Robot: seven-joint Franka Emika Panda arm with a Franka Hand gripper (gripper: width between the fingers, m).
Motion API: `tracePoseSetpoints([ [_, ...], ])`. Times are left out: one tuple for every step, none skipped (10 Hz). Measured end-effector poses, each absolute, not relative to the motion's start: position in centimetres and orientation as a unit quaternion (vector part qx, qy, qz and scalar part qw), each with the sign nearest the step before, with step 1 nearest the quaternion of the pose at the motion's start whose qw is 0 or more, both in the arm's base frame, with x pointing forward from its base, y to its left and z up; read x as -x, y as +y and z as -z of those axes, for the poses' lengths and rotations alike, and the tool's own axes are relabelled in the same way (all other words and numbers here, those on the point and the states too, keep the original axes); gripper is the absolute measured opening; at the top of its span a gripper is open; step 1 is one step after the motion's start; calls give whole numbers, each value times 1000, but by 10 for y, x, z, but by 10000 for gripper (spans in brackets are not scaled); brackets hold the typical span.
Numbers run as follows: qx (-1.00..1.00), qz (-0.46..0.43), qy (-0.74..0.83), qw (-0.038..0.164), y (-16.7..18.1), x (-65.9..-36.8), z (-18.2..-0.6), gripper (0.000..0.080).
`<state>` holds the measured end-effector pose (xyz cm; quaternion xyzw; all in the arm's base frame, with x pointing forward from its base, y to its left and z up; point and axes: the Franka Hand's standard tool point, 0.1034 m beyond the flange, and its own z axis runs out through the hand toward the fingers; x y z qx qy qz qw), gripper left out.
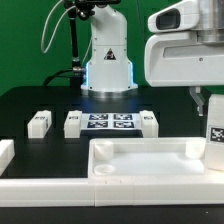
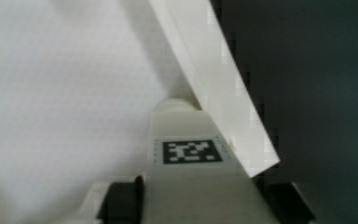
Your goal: Assemble desk
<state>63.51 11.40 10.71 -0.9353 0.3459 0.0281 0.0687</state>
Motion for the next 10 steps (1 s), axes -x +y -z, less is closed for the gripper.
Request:
tracePoseSetpoints([
  [886, -39, 456, 73, 117, -635, -107, 295],
  [844, -47, 528, 77, 120, -636, -107, 293],
  [810, -50, 579, 77, 125, -636, -107, 293],
  [798, -50, 595, 77, 125, -637, -107, 293],
  [806, -49, 585, 77, 125, -637, -107, 293],
  [824, -47, 560, 79, 125, -637, -107, 360],
  [867, -40, 491, 82, 122, -637, -107, 360],
  [904, -32, 418, 86, 114, -639, -107, 561],
  [935, -25, 343, 89, 105, -641, -108, 626],
  [957, -24, 275, 85, 105, -639, -108, 626],
])
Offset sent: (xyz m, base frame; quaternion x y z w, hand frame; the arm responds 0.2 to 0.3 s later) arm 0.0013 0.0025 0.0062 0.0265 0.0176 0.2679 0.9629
